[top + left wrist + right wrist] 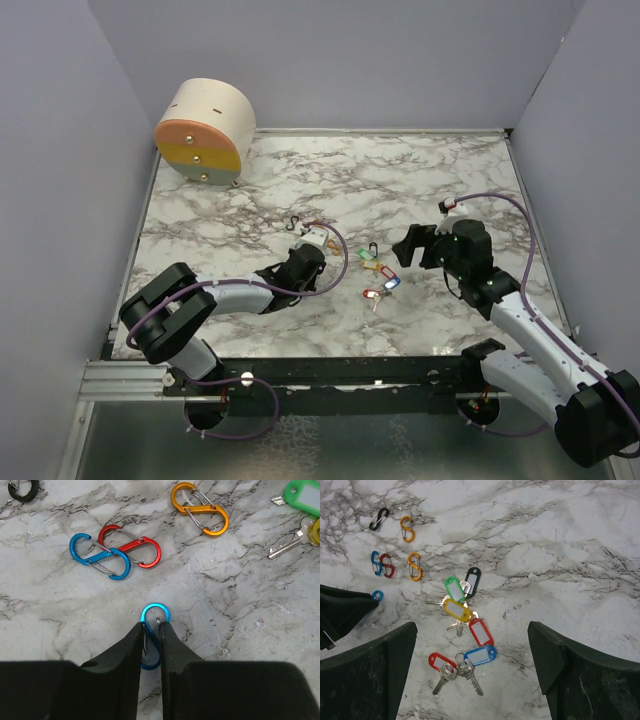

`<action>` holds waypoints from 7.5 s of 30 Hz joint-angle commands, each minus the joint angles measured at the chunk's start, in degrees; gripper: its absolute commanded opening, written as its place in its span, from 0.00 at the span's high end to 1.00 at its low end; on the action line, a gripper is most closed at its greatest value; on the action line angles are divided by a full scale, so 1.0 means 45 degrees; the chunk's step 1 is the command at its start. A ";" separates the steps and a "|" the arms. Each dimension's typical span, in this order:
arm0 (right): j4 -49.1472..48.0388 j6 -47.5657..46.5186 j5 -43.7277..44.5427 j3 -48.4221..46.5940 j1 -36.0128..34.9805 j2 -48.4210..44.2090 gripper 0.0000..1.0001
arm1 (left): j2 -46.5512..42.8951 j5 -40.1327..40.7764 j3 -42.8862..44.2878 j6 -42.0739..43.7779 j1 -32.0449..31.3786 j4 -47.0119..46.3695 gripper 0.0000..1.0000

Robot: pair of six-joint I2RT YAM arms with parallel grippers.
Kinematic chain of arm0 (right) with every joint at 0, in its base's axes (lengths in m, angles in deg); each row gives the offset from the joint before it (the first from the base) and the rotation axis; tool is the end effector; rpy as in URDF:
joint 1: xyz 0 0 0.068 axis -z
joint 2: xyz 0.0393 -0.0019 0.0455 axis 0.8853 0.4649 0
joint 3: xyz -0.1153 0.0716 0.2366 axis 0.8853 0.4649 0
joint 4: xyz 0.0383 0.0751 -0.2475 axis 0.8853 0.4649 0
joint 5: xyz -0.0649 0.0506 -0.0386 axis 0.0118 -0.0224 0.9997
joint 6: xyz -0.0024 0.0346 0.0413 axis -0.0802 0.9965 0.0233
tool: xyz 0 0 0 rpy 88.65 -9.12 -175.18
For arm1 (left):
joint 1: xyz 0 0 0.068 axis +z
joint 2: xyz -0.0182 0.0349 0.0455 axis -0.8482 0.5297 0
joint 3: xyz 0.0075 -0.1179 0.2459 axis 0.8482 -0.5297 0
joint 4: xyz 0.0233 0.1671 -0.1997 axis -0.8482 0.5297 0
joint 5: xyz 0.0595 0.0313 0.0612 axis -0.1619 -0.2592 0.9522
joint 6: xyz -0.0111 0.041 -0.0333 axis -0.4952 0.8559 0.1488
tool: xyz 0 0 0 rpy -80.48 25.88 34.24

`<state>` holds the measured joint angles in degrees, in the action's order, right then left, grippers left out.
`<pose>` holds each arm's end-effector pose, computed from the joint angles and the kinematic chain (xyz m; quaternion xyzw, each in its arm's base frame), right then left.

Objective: Put the keys on the keyring

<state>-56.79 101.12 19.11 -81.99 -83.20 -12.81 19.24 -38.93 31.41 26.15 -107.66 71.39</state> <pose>0.1851 0.0733 0.2359 -0.0267 0.8647 0.2019 0.4592 0.1936 -0.2073 0.1437 0.1378 0.8876 -0.0958 0.4289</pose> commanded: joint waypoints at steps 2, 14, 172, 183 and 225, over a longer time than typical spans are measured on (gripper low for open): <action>-0.0377 -0.0020 -0.0227 0.0059 -0.0003 -0.0045 0.06 | 0.0114 0.0110 0.0048 -0.0052 -0.0092 0.0106 0.98; -0.0347 -0.0021 -0.0207 0.0044 -0.0003 -0.0057 0.06 | 0.0325 0.0080 0.0184 -0.0072 -0.0095 0.0303 0.60; 0.0662 0.1935 0.2768 -0.3027 -0.2385 0.8210 0.69 | -0.1775 0.0479 0.0497 -0.0302 -0.0224 0.1402 1.00; 0.0746 0.1978 0.3102 -0.2984 -0.2385 0.7918 0.80 | -0.1703 0.0475 0.0477 -0.0355 -0.0218 0.1392 1.00; -0.1893 -0.0720 0.0614 -0.1198 -0.3359 0.3528 0.99 | -0.1215 -0.0939 0.2395 -0.0346 -0.0324 0.1222 1.00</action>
<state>-60.57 100.34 25.56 -88.11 -96.47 4.02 12.92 -40.63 39.89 24.42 -108.40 78.02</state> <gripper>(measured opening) 0.012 0.022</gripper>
